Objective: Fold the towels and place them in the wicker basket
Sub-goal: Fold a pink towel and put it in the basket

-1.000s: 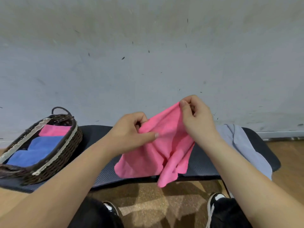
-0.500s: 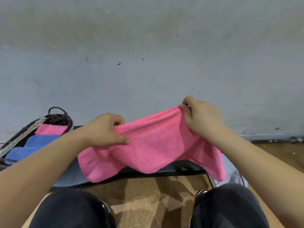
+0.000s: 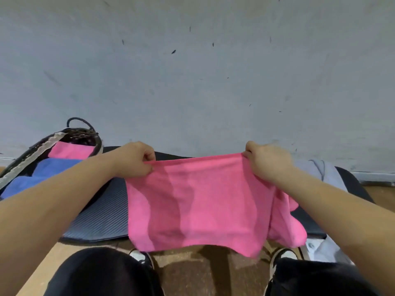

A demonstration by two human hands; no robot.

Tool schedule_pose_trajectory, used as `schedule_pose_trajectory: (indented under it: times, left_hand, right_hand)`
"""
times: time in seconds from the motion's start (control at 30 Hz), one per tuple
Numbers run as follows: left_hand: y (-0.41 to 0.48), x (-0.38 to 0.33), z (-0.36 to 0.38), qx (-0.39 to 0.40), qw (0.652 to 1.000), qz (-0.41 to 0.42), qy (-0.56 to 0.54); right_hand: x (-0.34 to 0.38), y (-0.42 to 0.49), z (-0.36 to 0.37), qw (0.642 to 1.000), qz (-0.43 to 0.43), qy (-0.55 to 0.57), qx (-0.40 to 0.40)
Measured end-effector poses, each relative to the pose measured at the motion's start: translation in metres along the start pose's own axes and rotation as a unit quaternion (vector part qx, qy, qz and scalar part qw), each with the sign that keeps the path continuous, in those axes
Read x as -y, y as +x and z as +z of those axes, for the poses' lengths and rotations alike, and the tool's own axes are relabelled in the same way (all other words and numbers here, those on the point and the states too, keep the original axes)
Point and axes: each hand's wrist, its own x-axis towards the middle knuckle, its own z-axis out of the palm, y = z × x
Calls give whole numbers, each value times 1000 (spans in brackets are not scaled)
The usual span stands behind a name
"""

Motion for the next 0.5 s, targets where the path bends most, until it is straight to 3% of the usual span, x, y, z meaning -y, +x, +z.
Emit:
schedule_pose_trajectory:
  times: [0.2, 0.37, 0.5]
  left_hand:
    - [81, 50, 36, 20, 996, -28, 86]
    - [119, 65, 76, -52, 991, -88, 86]
    - [105, 53, 102, -68, 989, -70, 114]
  right_hand:
    - [10, 60, 67, 999, 6, 12, 50]
    - [6, 90, 118, 991, 66, 39, 108]
    - [13, 80, 126, 991, 61, 71, 97]
